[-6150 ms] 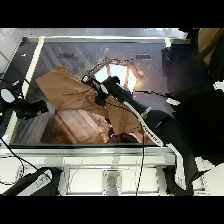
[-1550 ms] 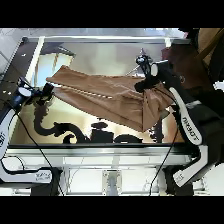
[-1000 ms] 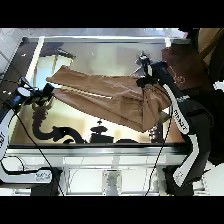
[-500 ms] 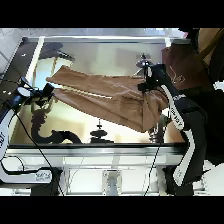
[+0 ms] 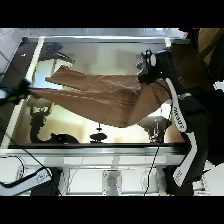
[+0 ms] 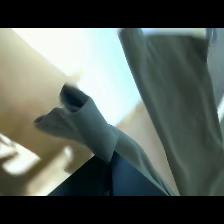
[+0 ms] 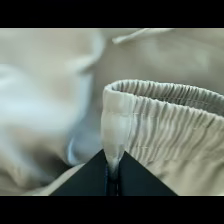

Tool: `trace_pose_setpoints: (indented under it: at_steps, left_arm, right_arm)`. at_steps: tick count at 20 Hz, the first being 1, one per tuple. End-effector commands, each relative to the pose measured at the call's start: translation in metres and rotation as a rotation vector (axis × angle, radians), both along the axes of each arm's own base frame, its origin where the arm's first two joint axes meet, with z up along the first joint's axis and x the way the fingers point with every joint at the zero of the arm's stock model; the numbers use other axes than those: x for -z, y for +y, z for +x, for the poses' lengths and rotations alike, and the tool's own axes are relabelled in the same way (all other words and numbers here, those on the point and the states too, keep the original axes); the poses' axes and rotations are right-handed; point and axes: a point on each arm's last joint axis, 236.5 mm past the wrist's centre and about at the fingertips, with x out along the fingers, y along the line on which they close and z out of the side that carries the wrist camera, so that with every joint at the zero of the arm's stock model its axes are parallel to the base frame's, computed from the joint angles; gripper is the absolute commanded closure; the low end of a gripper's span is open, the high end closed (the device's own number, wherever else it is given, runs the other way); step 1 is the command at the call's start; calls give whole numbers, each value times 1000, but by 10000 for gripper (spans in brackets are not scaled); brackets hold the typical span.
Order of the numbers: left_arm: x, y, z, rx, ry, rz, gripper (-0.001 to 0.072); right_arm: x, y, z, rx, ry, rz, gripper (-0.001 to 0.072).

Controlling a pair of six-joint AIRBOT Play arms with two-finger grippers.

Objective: Fold the clothes and pants, and hang the long-sleeved shirts on hangers.

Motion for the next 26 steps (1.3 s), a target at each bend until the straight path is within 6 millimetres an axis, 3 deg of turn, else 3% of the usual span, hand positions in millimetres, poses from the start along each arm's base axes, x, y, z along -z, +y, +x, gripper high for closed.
trace_pose_setpoints:
  at_steps: [1,2,4,5,7,9,11,17,26]
  left_arm:
    - [-65,73,-77,-176,-30,144,699]
    - [-76,84,-97,-209,-27,169,698]
    - [-84,90,-124,-167,33,254,698]
    - [-80,91,-134,-133,80,283,699]
    - [-64,97,-156,-125,184,291,699]
    - [-55,110,-176,-134,283,341,698]
    - [-48,117,-184,-133,339,366,698]
    - [-7,115,-185,-93,436,270,698]
    - [64,117,-184,-41,570,124,698]
  right_arm:
    - [-87,66,-14,-142,-150,198,679]
    - [-106,76,-19,-165,-190,207,679]
    - [-131,77,-36,-183,-207,194,680]
    - [-135,71,-49,-181,-177,181,680]
    - [-131,39,-85,-150,-66,101,680]
    - [-114,11,-130,-116,75,46,680]
    - [-89,-8,-162,-69,128,32,680]
    - [18,-61,-280,148,306,21,679]
    - [97,-97,-380,329,528,-108,679]
